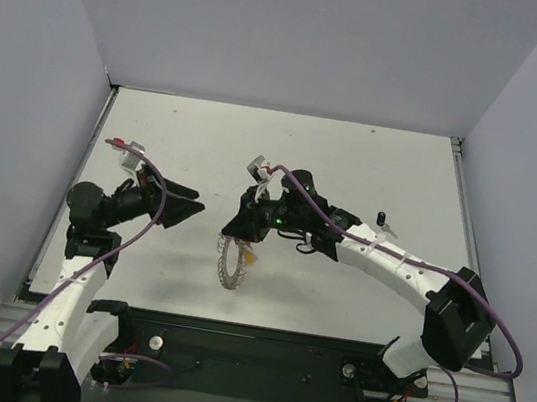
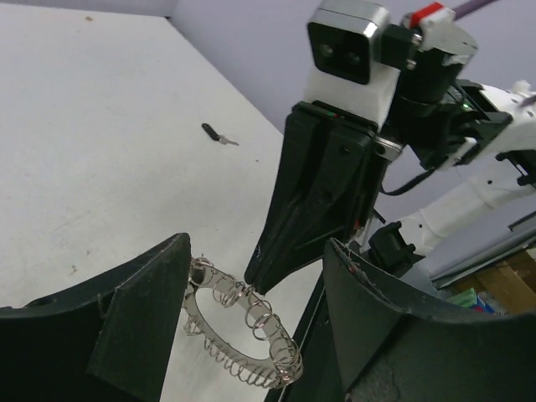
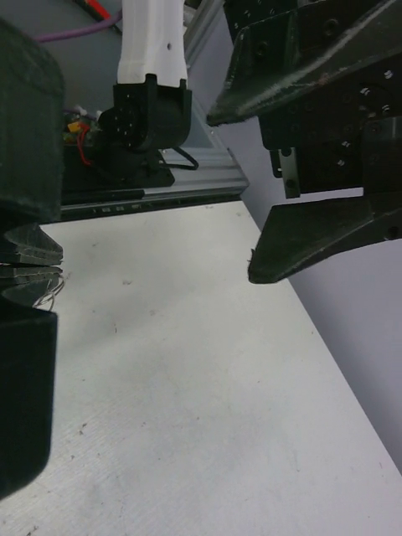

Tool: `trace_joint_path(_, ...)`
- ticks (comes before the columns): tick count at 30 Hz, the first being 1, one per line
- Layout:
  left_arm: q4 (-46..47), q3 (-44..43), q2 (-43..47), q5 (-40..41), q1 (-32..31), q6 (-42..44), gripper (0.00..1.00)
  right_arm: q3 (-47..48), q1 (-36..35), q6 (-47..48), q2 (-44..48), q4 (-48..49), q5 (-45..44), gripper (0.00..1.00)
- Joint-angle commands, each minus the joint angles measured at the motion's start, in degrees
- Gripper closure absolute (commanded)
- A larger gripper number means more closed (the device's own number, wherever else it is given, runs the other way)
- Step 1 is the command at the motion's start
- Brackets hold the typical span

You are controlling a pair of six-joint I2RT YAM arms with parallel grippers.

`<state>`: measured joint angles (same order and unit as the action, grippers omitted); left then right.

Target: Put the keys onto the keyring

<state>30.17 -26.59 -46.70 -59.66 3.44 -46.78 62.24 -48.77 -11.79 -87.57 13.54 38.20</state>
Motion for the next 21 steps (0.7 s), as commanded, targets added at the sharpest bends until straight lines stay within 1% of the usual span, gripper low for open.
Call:
trace_joint_path(1, 13.0, -1.4, 1.3, -7.0, -2.6, -4.7, 0.26, -0.4, 1.7, -5.8, 5.1, 12.0, 7.4, 1.0)
trace_joint_path(2, 11.2, -1.8, 1.4, -7.2, -3.0, -3.2, 0.27, -0.5, 2.0, -6.4, 5.3, 12.8, 8.0, 1.0)
trace_joint_path(3, 10.0, -2.6, 2.0, -7.6, -5.2, -2.2, 0.27, -0.7, 2.5, -8.0, 5.6, 13.6, 8.6, 1.0)
trace_joint_path(4, 8.4, -3.0, 2.2, -8.0, -5.9, -1.0, 0.27, -1.1, 2.9, -8.8, 5.8, 15.5, 10.1, 1.0)
trace_joint_path(7, -1.8, -5.7, 3.3, -7.4, -9.4, 6.8, 0.29, -1.9, 4.3, -12.8, 6.5, 19.7, 12.6, 1.0)
trace_joint_path(8, -8.6, -6.4, 3.5, -7.0, -10.3, 11.8, 0.3, -2.2, 4.6, -13.7, 6.8, 20.7, 13.2, 1.0)
trace_joint_path(11, -15.4, -8.1, 4.1, -4.9, -12.3, 16.8, 0.32, -2.9, 5.4, -16.0, 7.7, 23.6, 14.0, 1.0)
trace_joint_path(15, -15.3, -8.0, 4.6, -3.3, -12.5, 16.5, 0.37, -2.8, 5.6, -16.8, 8.4, 24.0, 14.8, 1.0)
trace_joint_path(16, -15.9, -8.3, 4.6, -1.8, -12.4, 16.6, 0.39, -2.8, 5.6, -16.9, 8.7, 24.5, 15.1, 1.0)
trace_joint_path(21, -17.0, -9.4, 5.0, 1.8, -12.5, 17.4, 0.41, -2.8, 5.6, -17.5, 9.5, 24.8, 16.2, 1.0)
